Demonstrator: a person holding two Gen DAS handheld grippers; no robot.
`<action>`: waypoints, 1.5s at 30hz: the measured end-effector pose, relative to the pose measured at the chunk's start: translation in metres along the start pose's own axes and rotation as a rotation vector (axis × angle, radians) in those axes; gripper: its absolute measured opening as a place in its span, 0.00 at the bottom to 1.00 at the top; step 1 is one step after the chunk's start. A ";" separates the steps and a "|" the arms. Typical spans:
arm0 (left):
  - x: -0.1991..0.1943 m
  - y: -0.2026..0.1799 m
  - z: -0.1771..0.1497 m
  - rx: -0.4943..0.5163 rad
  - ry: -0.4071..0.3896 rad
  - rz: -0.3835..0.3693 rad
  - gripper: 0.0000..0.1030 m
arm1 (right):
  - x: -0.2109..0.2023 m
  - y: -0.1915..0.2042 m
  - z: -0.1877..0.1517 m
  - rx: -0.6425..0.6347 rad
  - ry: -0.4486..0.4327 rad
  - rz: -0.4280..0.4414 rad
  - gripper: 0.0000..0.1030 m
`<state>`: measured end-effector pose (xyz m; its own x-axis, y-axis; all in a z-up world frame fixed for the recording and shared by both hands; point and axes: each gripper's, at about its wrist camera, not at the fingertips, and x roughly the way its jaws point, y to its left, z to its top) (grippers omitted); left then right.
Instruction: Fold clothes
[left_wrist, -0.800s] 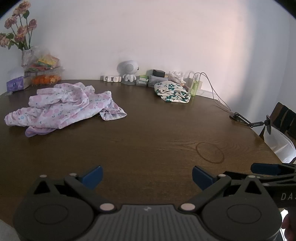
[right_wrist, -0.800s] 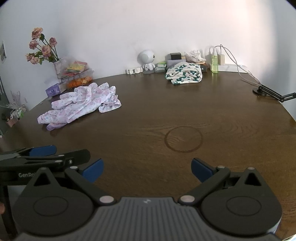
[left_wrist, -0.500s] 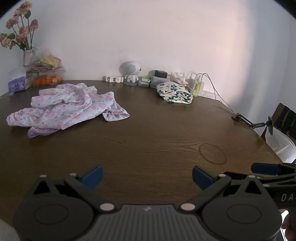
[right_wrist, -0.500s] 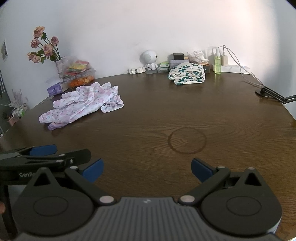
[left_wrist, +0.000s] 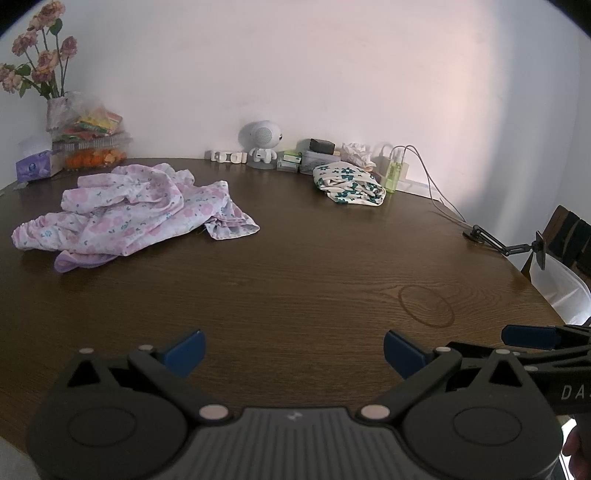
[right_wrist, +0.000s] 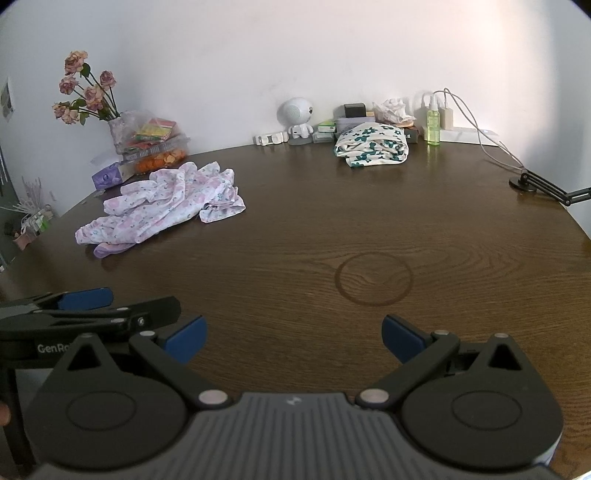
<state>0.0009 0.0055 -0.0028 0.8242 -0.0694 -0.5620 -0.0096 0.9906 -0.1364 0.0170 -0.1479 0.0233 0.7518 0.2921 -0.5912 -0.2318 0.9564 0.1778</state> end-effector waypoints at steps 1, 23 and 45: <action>0.000 0.000 0.000 0.000 0.001 0.000 1.00 | 0.000 0.000 0.000 0.000 0.000 0.000 1.00; 0.002 0.001 -0.001 -0.002 0.005 0.001 1.00 | 0.002 -0.003 -0.002 -0.004 0.004 0.002 1.00; 0.002 0.002 -0.001 -0.001 0.005 -0.008 1.00 | 0.003 -0.003 -0.001 -0.001 0.004 0.005 1.00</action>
<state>0.0020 0.0072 -0.0054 0.8214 -0.0775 -0.5651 -0.0038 0.9900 -0.1413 0.0195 -0.1496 0.0198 0.7479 0.2967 -0.5938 -0.2361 0.9550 0.1798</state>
